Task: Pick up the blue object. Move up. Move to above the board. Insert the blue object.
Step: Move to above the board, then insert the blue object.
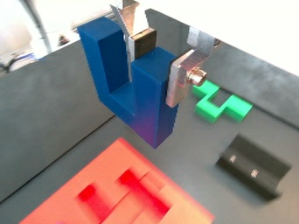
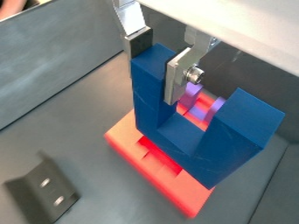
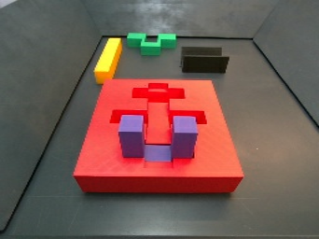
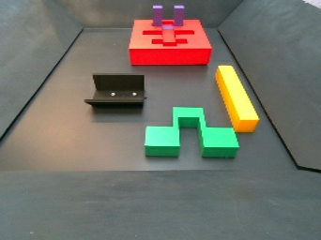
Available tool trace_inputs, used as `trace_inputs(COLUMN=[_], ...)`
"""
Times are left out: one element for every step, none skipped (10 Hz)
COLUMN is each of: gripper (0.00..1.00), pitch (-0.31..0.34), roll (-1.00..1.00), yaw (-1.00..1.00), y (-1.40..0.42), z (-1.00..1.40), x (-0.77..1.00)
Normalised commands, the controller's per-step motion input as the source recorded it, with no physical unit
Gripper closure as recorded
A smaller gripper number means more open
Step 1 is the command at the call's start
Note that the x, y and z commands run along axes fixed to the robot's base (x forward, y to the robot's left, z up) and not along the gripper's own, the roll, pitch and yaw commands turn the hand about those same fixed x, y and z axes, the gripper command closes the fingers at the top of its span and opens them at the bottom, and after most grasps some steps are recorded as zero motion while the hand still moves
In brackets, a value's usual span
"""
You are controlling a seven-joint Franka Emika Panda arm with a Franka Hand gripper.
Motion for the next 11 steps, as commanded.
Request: trace_inputs(gripper=[1.00, 1.00, 1.00, 1.00, 1.00, 1.00, 1.00, 1.00, 1.00, 1.00, 1.00], pitch=[0.071, 0.099, 0.111, 0.113, 0.000, -0.016, -0.006, 0.000, 0.000, 0.000, 0.010], roll=[0.01, 0.00, 0.00, 0.01, 0.00, -0.04, -0.02, 0.00, 0.00, 0.00, 0.00], yaw=[0.01, 0.00, 0.01, 0.00, 0.00, 0.00, 0.00, 0.00, 0.00, 0.00, 0.00], y=[-0.97, -0.46, -0.28, -0.17, -0.02, -0.04, 0.00, 0.00, 0.00, 0.00, 0.01], z=[0.18, 0.09, 0.05, 0.05, 0.00, -0.19, -0.27, -0.28, -0.28, -0.27, -0.19], x=[-0.08, 0.01, 0.04, 0.04, 0.00, 0.15, 0.58, 0.82, 0.86, 0.90, 0.95])
